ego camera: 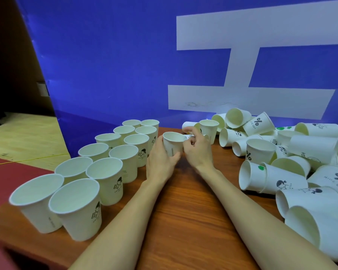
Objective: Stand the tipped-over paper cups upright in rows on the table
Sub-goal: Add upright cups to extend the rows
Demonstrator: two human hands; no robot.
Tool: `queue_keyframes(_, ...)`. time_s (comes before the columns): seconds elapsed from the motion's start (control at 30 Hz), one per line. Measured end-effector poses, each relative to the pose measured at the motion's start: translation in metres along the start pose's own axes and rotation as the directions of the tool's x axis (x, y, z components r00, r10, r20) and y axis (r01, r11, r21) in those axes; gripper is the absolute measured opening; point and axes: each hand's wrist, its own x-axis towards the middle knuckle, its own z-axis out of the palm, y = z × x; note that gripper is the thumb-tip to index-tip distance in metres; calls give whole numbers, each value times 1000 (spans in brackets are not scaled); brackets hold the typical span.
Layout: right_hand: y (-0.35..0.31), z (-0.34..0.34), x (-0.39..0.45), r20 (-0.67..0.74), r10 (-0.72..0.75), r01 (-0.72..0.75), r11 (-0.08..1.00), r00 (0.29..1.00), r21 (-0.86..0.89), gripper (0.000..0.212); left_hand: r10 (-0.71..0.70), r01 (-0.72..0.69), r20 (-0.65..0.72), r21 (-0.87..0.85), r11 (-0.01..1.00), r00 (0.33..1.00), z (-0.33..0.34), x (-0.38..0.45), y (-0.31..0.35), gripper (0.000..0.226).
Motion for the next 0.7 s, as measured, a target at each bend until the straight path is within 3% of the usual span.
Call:
queue_keyframes(0.1,7,0,-1,57,70,-71,997,996,8,38,-37,37,48,-8,999,998,2,0,-4,54)
queue_keyframes(0.3,12,-2,1,38,97,-97,995,995,-14,28,-116,117,56,-11,993,992,4,1,-4,67)
queue_keyframes(0.53,4,4,4,58,5,1,994,998,-110,11,-212,215,64,-50,975,975,-1,-5,-4,12)
queue_keyframes(0.7,4,16,17,85,-17,39,962,996,-270,16,-211,214,50,-86,973,976,-1,-3,-4,11)
